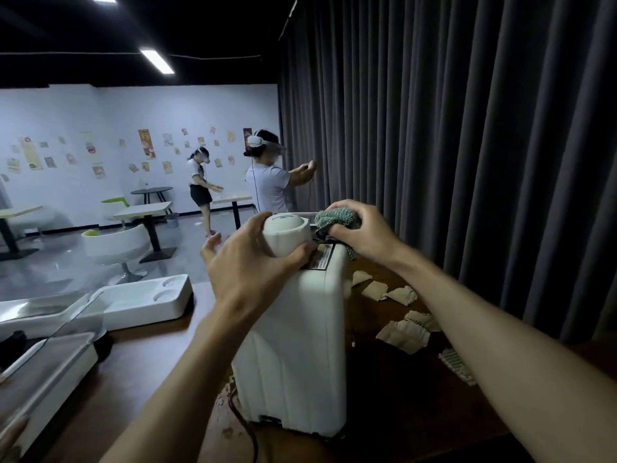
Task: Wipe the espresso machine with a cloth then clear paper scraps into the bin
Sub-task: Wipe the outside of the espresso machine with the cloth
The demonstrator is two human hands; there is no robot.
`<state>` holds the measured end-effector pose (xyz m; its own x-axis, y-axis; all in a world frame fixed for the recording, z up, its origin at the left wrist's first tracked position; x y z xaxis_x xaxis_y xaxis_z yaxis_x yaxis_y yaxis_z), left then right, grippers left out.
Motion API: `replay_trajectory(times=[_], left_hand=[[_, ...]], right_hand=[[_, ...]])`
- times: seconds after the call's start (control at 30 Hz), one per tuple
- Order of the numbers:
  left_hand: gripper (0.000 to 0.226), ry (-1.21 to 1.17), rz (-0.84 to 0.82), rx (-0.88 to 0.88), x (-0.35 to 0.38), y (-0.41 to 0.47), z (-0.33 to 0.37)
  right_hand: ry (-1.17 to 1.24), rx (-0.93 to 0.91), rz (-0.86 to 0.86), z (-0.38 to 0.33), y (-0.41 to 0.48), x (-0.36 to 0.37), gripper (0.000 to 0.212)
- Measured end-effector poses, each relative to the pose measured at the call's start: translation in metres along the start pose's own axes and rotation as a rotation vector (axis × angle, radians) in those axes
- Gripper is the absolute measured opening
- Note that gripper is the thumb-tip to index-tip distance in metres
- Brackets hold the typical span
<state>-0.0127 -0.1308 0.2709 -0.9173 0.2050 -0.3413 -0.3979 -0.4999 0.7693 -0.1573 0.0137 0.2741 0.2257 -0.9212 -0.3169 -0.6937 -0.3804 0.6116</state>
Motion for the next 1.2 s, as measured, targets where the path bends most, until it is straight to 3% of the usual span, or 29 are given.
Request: replay_trajectory(times=[0.13,0.2,0.3,0.37,0.5,0.63,0.7,0.87,0.93,1.1,1.2], left_hand=[[0.074,-0.251,-0.253,-0.074,0.002,0.014,-0.025],[0.077,-0.175,-0.318,-0.049,0.0,0.015,-0.024],[0.079,0.093,-0.276,-0.006,0.005,0.001,-0.007],[0.078,0.086,-0.226,-0.091,0.01,-0.007,0.001],[0.053,-0.136,-0.078,-0.225,0.004,-0.002,-0.008],[0.054,-0.411,-0.086,-0.259,0.002,0.0,-0.027],[0.053,-0.509,-0.125,-0.261,0.006,0.006,-0.036],[0.054,-0.605,-0.202,-0.257,0.009,0.013,-0.044],[0.053,-0.548,-0.225,-0.249,0.01,0.013,-0.041],[0.068,-0.208,-0.224,-0.153,0.009,0.005,-0.018],[0.056,-0.266,-0.116,-0.192,-0.001,0.006,-0.021]], right_hand=[[0.002,-0.033,0.065,0.001,-0.007,-0.011,0.026],[0.012,-0.052,0.098,0.002,-0.012,-0.019,0.025],[0.014,-0.094,0.142,0.001,-0.021,-0.023,0.025],[-0.01,-0.103,0.174,0.004,-0.028,-0.022,0.028],[0.005,-0.094,0.206,0.008,-0.037,-0.024,0.034],[-0.085,-0.115,0.184,0.004,-0.044,-0.016,0.042],[-0.149,-0.141,0.131,-0.001,-0.052,-0.004,0.05],[-0.429,-0.18,0.022,-0.007,-0.07,0.023,0.096],[-0.463,-0.165,0.045,-0.009,-0.071,0.024,0.09],[-0.333,-0.151,0.125,-0.009,-0.069,0.013,0.045],[-0.254,-0.07,0.194,-0.005,-0.059,0.002,0.036]])
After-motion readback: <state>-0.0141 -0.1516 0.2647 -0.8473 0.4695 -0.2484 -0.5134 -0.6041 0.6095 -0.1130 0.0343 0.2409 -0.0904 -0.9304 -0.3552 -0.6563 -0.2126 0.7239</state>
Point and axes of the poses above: each hand's wrist, its own y-axis towards the middle knuckle, its own x-axis out of the palm, z = x × y, the point moved 9 cm from there along y, towards the middle knuckle, and after that the axes turned 7 degrees about z, right-handed, at the moved point
